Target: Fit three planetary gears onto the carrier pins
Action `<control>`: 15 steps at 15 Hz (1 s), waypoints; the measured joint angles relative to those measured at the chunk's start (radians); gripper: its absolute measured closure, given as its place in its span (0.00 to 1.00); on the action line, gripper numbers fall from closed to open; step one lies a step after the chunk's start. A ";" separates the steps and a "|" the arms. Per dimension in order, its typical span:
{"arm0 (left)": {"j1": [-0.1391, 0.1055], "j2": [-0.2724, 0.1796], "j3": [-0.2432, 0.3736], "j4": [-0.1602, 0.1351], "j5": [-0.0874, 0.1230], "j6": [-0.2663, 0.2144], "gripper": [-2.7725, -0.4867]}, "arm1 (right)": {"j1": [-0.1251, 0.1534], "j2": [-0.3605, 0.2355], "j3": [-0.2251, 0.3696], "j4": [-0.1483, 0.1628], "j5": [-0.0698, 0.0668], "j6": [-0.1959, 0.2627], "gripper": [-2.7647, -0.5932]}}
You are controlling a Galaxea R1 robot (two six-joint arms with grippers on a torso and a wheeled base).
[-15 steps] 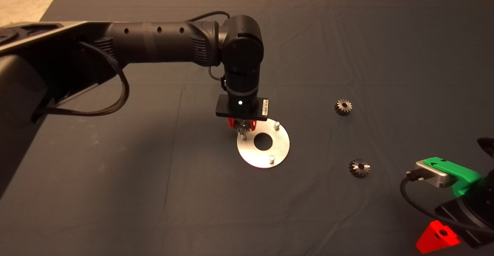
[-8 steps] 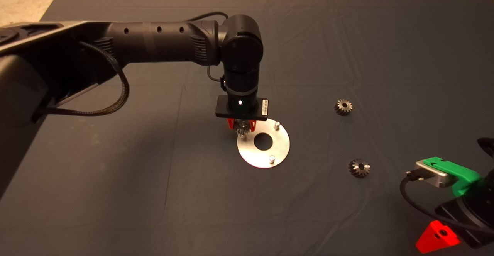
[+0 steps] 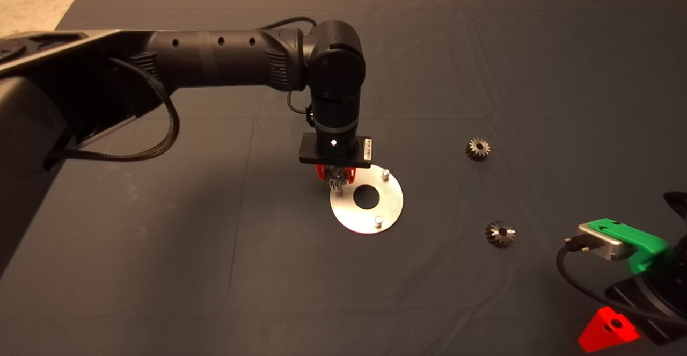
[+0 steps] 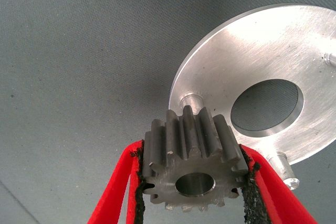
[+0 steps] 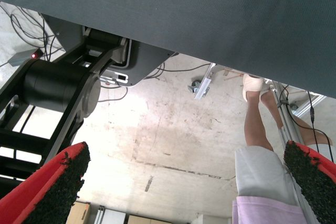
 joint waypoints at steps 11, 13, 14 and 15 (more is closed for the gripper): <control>0.024 -0.003 0.000 -0.001 0.000 0.000 0.80 | 0.000 0.000 0.000 0.000 0.000 0.000 0.01; 0.024 -0.003 0.000 -0.001 0.000 0.000 0.80 | 0.000 0.000 0.000 0.000 0.000 0.000 0.01; 0.024 -0.003 0.000 -0.001 0.000 0.000 0.80 | 0.000 0.000 0.000 0.000 0.000 0.000 0.01; 0.025 -0.003 0.000 -0.001 0.000 0.000 0.80 | 0.000 0.000 0.000 0.000 0.000 0.000 0.01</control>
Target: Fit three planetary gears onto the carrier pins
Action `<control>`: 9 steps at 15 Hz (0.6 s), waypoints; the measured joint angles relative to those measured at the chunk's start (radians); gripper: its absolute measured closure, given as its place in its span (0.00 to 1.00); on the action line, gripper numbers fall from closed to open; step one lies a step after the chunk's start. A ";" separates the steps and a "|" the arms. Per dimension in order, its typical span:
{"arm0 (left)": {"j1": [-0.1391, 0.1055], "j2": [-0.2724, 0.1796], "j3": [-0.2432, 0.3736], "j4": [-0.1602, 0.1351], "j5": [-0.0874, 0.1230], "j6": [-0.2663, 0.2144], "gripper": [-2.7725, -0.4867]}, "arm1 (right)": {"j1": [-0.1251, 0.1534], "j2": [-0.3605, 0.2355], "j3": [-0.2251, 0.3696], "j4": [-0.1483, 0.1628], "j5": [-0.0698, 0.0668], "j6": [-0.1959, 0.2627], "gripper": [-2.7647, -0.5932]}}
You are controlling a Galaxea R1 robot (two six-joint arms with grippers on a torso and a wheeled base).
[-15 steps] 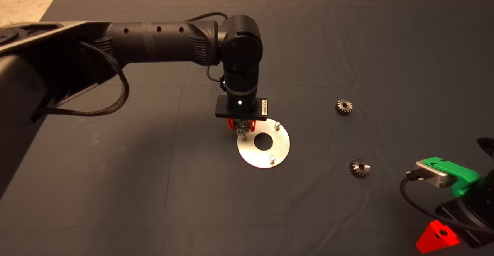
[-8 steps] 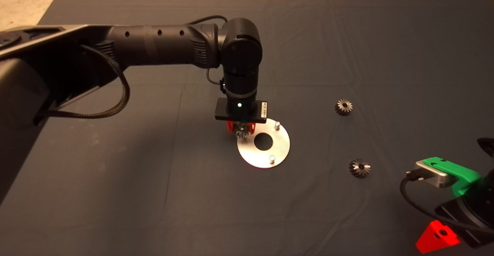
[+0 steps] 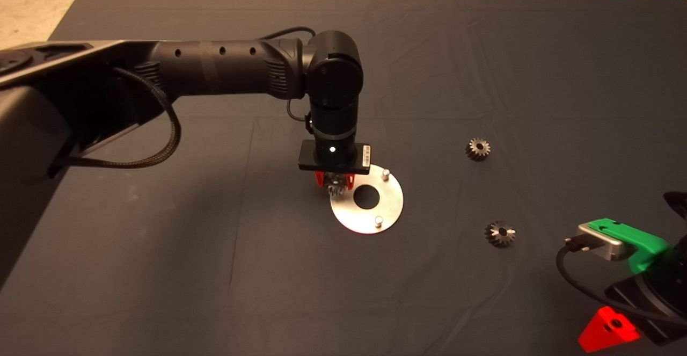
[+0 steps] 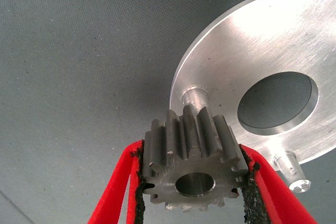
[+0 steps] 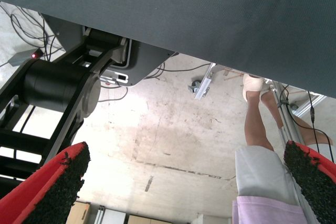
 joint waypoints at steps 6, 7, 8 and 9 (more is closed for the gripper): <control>0.000 0.000 0.000 0.000 -0.001 0.001 0.80 | 0.000 0.000 0.000 0.000 0.000 0.000 0.01; 0.000 0.000 0.000 0.000 -0.001 0.001 0.80 | 0.000 0.000 0.000 0.000 0.000 0.000 0.01; 0.000 0.000 0.000 0.000 -0.002 0.001 0.80 | 0.000 0.000 0.000 0.000 0.000 0.000 0.01; 0.000 0.000 0.000 0.000 -0.005 0.001 0.80 | 0.000 0.000 0.000 0.000 0.000 0.000 0.01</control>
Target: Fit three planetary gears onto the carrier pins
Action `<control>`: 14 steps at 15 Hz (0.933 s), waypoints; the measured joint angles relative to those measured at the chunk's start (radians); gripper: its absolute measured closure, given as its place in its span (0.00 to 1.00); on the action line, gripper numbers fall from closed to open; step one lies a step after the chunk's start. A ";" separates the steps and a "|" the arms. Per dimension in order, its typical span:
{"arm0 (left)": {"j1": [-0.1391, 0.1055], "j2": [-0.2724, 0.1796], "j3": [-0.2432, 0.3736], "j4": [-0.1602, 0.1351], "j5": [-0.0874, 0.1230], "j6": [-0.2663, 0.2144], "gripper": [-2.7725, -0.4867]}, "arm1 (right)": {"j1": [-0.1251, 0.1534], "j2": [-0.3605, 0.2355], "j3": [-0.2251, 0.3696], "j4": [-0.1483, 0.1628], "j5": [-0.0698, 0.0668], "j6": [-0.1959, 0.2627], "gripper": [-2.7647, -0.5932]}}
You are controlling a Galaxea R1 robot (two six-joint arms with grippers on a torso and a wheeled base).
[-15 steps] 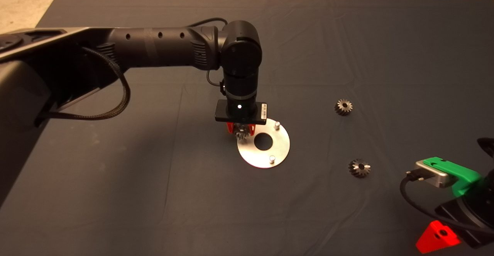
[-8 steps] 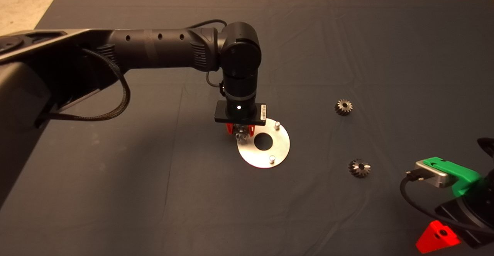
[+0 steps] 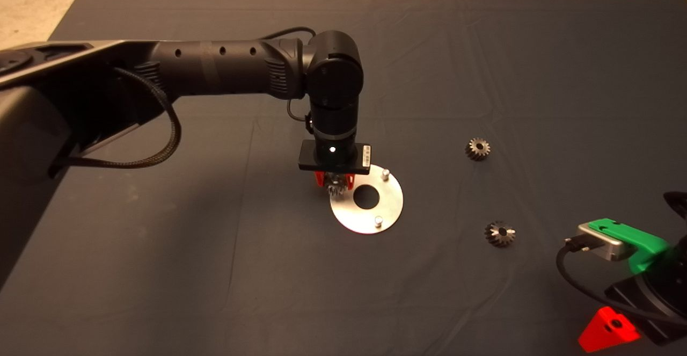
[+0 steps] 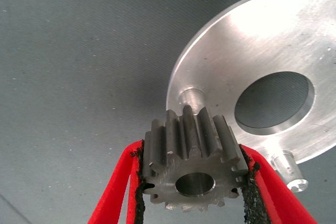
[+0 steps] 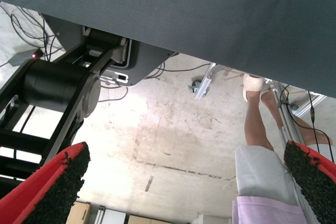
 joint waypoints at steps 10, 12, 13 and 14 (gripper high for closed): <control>0.020 0.002 0.002 -0.001 -0.048 0.005 0.80 | -0.002 0.000 0.000 0.000 0.000 0.000 0.01; 0.019 0.002 0.001 -0.001 -0.055 0.017 0.80 | -0.002 0.000 0.000 0.000 0.000 0.000 0.01; 0.020 0.000 0.001 -0.002 -0.056 0.020 0.80 | -0.002 0.000 0.000 0.000 0.000 0.000 0.01; 0.020 0.000 0.001 -0.003 -0.058 0.020 0.80 | -0.003 0.000 0.000 0.000 0.000 0.000 0.01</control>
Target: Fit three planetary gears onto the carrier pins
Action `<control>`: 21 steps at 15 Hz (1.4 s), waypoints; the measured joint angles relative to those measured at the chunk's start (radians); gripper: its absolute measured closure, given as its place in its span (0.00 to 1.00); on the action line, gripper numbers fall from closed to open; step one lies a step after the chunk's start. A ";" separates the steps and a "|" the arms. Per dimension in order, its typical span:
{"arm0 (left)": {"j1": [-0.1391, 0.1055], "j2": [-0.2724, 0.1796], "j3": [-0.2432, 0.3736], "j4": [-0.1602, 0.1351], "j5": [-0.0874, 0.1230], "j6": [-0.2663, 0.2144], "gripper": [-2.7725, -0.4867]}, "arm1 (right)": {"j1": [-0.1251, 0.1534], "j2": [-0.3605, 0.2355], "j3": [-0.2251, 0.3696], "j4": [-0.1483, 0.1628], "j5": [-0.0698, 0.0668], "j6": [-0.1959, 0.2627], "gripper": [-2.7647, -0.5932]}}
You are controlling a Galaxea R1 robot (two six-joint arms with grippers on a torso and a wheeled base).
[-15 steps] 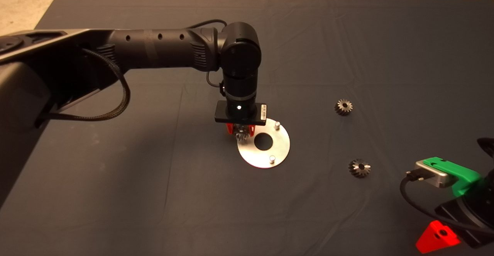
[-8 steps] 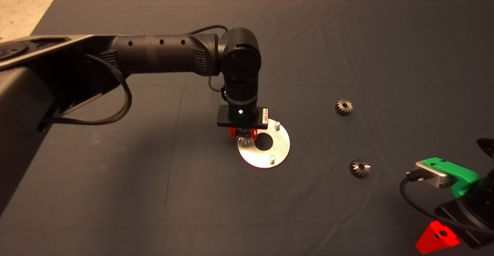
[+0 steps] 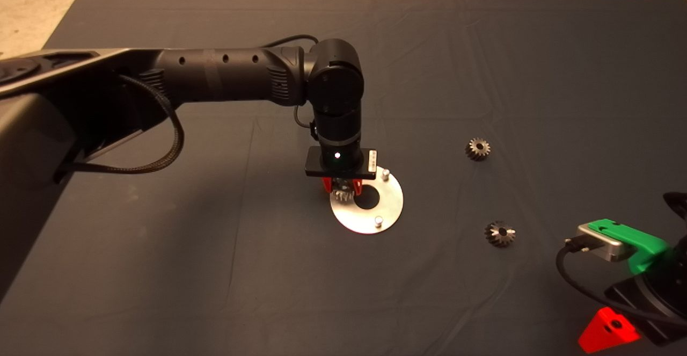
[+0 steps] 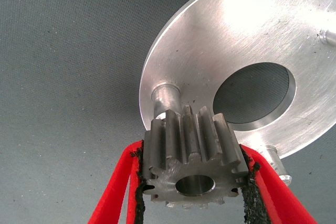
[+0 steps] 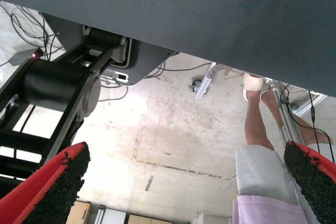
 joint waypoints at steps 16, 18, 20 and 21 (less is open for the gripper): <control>-0.001 0.000 -0.013 0.000 0.004 0.000 0.80 | 0.000 0.000 0.000 0.000 0.000 0.000 0.01; -0.001 0.000 -0.013 0.000 0.004 0.000 0.80 | 0.000 0.000 0.000 0.000 0.000 0.000 0.01; -0.001 0.000 -0.013 0.000 0.006 0.000 0.80 | 0.000 0.000 0.000 0.000 0.000 0.000 0.01; -0.001 0.000 -0.013 0.000 0.006 0.000 0.80 | 0.000 0.000 0.000 0.000 0.000 0.000 0.01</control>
